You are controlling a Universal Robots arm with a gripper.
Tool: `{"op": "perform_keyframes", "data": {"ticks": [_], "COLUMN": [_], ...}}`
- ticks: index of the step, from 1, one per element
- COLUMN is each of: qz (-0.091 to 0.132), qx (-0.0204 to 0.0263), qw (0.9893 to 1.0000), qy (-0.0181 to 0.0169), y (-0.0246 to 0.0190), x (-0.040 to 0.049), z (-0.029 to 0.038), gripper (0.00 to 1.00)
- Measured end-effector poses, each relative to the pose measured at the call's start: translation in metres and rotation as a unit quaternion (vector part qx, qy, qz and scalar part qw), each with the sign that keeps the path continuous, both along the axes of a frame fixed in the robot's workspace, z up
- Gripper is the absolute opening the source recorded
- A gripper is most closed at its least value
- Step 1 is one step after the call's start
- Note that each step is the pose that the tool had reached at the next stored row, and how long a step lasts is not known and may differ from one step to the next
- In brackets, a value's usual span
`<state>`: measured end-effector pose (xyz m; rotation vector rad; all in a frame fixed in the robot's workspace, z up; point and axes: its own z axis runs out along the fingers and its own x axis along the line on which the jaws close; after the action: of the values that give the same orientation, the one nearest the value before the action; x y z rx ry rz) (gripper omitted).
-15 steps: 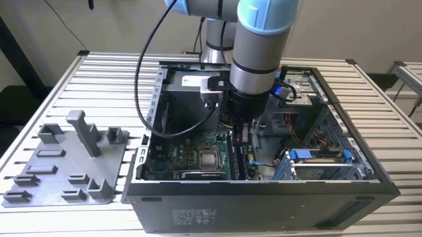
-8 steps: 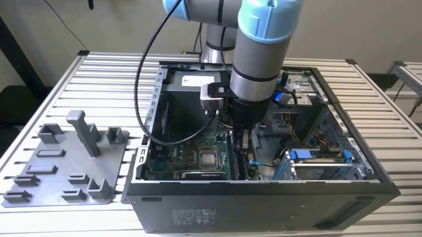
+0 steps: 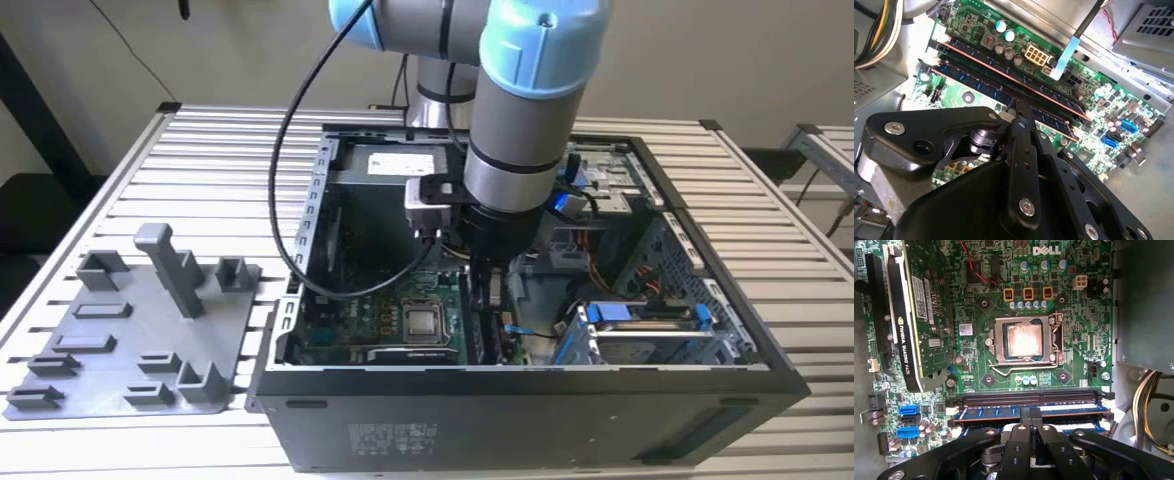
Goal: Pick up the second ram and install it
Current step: 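Press down the second ram until it locks into place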
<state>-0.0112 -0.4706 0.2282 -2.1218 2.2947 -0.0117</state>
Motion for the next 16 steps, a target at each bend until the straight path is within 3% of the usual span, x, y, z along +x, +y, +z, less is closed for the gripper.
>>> {"op": "perform_keyframes", "data": {"ticks": [8, 12, 16], "qz": [0.000, 0.000, 0.000], "qx": [-0.0012, 0.0011, 0.0000], "qw": [1.0000, 1.0000, 1.0000], "qy": [0.0004, -0.0003, 0.0000], "y": [0.0001, 0.0005, 0.0000], "x": [0.0000, 0.0001, 0.0000], "z": [-0.0114, -0.0041, 0.0093], "gripper": [0.11, 0.11, 0.11]}}
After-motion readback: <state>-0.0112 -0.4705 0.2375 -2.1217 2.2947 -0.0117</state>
